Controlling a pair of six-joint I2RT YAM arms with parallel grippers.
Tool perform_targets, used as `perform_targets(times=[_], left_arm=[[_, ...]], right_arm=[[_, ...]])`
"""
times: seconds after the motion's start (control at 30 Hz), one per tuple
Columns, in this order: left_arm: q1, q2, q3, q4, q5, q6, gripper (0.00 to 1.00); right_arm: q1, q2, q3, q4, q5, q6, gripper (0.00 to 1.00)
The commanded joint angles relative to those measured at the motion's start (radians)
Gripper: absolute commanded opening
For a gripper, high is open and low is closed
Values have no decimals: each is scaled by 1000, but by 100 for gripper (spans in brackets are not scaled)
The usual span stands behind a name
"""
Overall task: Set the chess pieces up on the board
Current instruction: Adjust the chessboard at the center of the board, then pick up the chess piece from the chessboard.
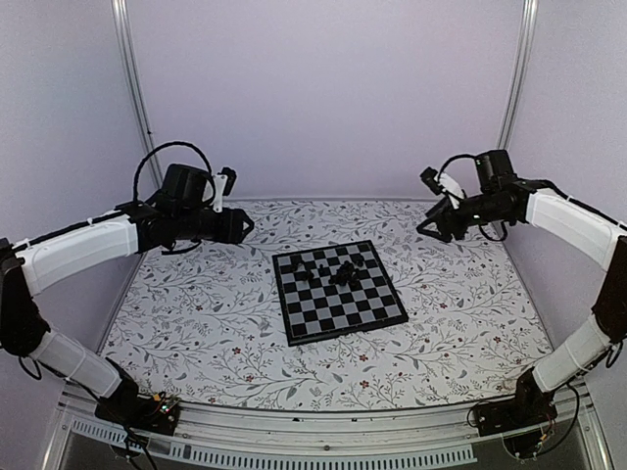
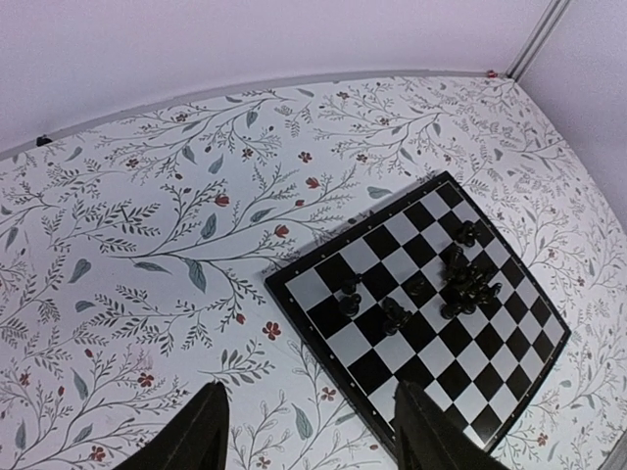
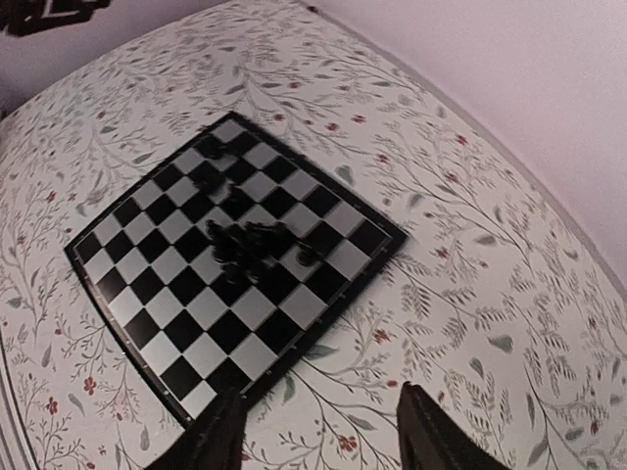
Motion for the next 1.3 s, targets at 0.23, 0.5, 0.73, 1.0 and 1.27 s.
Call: perform_targets(times=[0.23, 0.5, 0.73, 1.0, 1.27], left_arm=[[-69, 337, 254, -76, 88, 71, 47], [-90, 532, 410, -179, 98, 64, 41], [-93, 604, 431, -182, 125, 46, 45], [-99, 658, 462, -194, 113, 47, 45], [-100, 719, 507, -200, 90, 46, 45]], right_arm=[[-471, -317, -496, 380, -266, 291, 96], [-484, -283, -488, 386, -254, 190, 88], [-485, -264, -493, 377, -284, 141, 82], [-484, -238, -484, 363, -290, 119, 79], [-484, -225, -481, 354, -295, 109, 77]])
